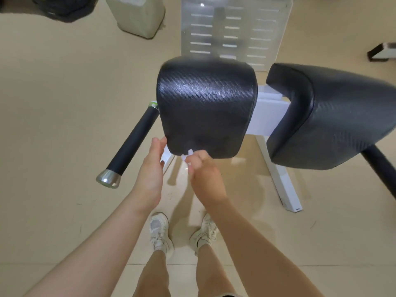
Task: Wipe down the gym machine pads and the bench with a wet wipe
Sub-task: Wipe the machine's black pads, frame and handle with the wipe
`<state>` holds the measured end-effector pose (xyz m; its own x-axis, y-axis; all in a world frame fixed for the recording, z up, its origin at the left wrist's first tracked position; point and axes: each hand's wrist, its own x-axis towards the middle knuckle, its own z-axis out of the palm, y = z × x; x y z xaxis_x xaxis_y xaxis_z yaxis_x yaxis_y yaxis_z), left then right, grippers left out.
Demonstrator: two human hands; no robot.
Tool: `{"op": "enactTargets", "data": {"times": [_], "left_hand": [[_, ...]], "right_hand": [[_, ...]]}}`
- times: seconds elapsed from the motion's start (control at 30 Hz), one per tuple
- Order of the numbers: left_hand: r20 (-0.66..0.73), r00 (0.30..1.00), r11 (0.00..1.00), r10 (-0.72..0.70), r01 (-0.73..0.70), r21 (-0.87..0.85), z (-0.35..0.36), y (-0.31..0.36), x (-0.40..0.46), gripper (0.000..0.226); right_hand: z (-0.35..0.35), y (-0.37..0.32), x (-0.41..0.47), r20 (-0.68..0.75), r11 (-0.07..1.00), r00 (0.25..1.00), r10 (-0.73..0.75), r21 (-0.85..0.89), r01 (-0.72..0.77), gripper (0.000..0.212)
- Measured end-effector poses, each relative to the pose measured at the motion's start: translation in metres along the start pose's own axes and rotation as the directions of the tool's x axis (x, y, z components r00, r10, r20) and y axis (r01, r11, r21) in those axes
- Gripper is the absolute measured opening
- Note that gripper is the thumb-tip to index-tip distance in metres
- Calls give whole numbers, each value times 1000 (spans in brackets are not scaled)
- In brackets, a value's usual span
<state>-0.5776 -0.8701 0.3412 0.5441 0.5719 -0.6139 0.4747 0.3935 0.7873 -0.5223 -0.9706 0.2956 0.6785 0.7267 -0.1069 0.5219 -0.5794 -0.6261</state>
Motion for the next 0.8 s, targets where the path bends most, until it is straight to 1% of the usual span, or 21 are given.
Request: {"op": "enactTargets", "data": {"times": [0.03,0.07,0.13,0.2,0.27,0.3,0.33,0.37,0.43,0.53,0.6,0.63,0.67,0.73,0.8], "left_hand": [[-31,999,1000,6,-6,-28,-2,8,-2,42],[-61,998,998,19,-22,-55,-3,17,-4,43],[-89,995,992,54,-63,-107,-6,36,-7,45],[-83,994,986,71,-83,-147,-9,55,-7,46],[-72,995,983,75,-86,-163,-10,71,-4,45],[-74,995,982,70,-82,-171,-10,78,0,43],[-81,995,981,64,-78,-176,-10,85,3,40],[-83,995,982,60,-74,-172,-10,90,9,40],[-58,997,989,55,-62,-136,-9,100,23,37],[0,1000,998,29,-29,-55,-8,115,51,33],[54,998,999,9,-7,-49,-7,123,71,35],[82,997,999,1,3,-50,-6,129,81,34],[104,994,999,-19,24,-48,-5,135,91,32],[123,989,994,-88,96,-59,-5,145,112,29],[149,978,987,-148,155,-42,-7,154,135,42]], "right_hand": [[-16,-4,1,-47,999,999,5,45,-3,24],[-36,-11,3,-125,994,992,23,112,-9,24],[-79,-20,14,-262,979,964,51,203,4,26],[-115,-22,34,-269,957,955,120,286,-40,24],[-141,-25,60,-224,961,970,90,276,-26,19],[-148,-26,73,-195,977,979,56,214,-13,18],[-153,-29,87,-164,983,985,53,180,-23,18],[-155,-34,100,-138,983,988,71,177,-46,19],[-147,-41,124,-102,994,994,38,106,-27,22],[-127,-47,148,52,997,998,-32,-70,36,30],[-122,-51,159,90,979,988,-128,-145,141,30],[-123,-53,165,111,964,975,-194,-163,211,30],[-125,-55,172,180,954,960,-214,-173,245,30],[-127,-56,186,333,961,923,-191,-127,245,31],[-123,-52,211,391,973,909,-144,-110,202,32]]}}
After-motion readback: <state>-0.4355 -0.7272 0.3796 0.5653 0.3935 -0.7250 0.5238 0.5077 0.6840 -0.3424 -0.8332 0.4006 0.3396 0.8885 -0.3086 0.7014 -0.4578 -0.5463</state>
